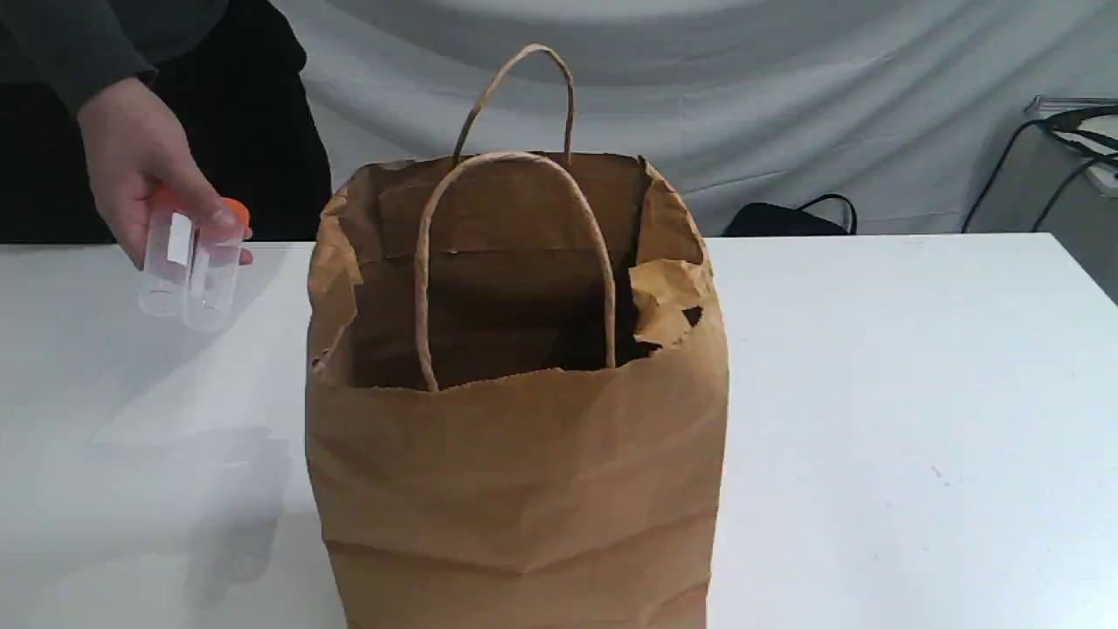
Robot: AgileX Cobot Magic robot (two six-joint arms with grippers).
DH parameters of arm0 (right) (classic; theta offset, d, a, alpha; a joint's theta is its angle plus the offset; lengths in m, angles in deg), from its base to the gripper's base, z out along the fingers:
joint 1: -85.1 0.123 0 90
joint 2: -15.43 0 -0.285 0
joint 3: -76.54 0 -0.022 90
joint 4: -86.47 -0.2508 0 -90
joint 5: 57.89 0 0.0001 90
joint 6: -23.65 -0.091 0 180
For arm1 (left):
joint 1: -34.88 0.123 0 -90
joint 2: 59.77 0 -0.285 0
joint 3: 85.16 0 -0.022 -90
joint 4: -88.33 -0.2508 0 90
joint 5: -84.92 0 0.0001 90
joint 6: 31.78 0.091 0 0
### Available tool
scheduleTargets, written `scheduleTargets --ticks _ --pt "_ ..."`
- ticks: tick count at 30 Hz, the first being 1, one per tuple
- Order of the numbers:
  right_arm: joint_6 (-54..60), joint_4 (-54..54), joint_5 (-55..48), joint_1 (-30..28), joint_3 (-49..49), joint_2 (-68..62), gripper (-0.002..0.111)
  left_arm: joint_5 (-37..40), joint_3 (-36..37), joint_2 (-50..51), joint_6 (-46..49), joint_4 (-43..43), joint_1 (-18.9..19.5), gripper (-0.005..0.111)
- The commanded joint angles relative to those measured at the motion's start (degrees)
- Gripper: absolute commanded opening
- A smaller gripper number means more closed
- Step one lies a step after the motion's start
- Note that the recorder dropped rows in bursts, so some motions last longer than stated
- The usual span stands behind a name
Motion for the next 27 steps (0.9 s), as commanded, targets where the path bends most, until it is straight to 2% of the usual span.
scheduleTargets --ticks 1,5,12,15,19,27 --pt "0.3 0.3 0.9 0.2 -0.2 0.3 0.0 -0.6 0.4 -0.3 -0.2 0.6 0.0 0.0" --pt "0.7 0.6 0.4 0.2 1.3 0.3 0.0 -0.6 0.4 -0.3 -0.2 0.6 0.0 0.0" --pt "3.9 7.4 -0.2 0.2 13.4 -0.8 0.0 -0.6 0.4 -0.3 -0.2 0.6 0.0 0.0" --pt "4.3 11.3 -2.5 0.2 18.8 -6.5 0.0 -0.6 0.4 -0.3 -0.2 0.6 0.0 0.0" --pt "11.3 12.0 -8.1 0.2 27.0 -17.3 0.0 -0.6 0.4 -0.3 -0.2 0.6 0.0 0.0" --pt "28.2 8.3 -27.4 0.7 48.2 -38.8 0.0 -0.6 0.4 -0.3 -0.2 0.6 0.0 0.0"
